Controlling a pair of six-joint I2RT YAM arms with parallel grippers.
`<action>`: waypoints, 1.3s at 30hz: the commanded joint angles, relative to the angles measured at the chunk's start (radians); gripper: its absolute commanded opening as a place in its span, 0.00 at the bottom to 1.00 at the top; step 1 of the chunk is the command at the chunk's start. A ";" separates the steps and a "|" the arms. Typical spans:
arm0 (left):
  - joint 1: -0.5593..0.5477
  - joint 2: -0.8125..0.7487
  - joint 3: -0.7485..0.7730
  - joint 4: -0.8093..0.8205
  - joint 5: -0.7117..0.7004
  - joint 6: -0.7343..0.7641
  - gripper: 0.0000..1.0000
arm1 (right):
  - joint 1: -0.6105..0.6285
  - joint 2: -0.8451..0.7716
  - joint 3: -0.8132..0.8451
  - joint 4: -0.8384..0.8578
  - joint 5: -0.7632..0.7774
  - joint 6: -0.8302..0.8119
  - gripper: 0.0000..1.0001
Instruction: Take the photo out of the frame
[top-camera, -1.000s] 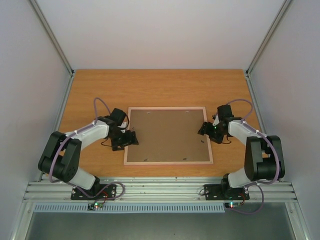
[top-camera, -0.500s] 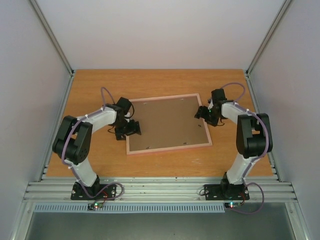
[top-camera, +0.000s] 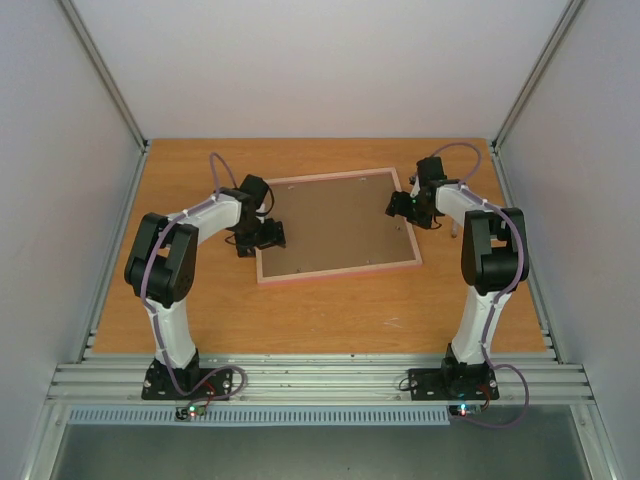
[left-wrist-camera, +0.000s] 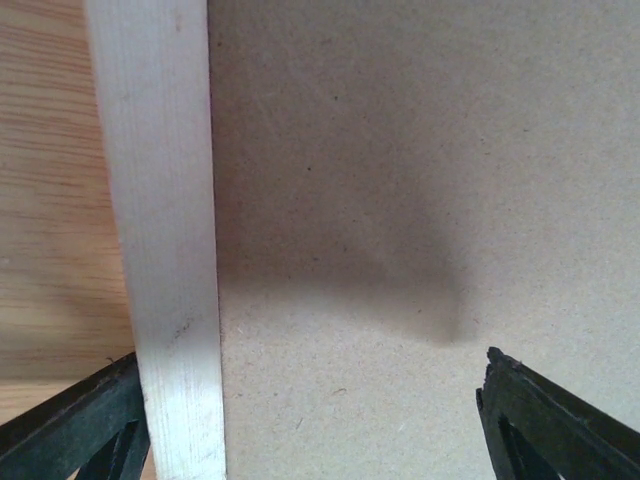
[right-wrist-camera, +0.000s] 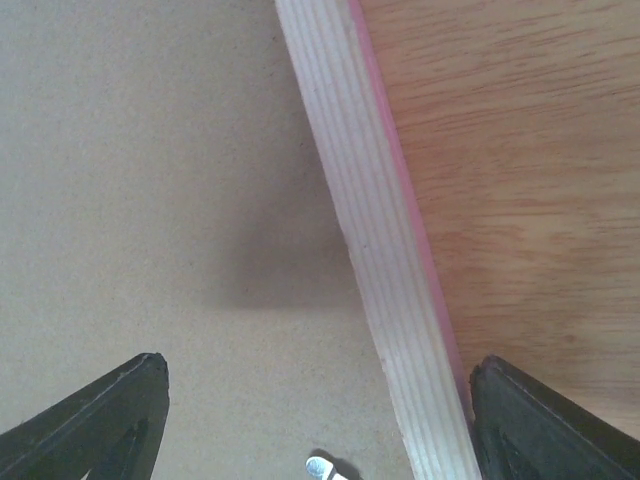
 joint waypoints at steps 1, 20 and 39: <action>-0.003 -0.043 -0.015 0.037 -0.022 0.040 0.87 | 0.024 -0.064 0.010 -0.059 0.011 -0.062 0.84; -0.037 -0.189 -0.224 0.042 -0.063 0.053 0.75 | 0.291 -0.511 -0.443 0.070 0.003 -0.230 0.86; -0.042 -0.178 -0.249 0.080 -0.090 0.071 0.31 | 0.679 -0.514 -0.488 0.141 0.238 -0.547 0.84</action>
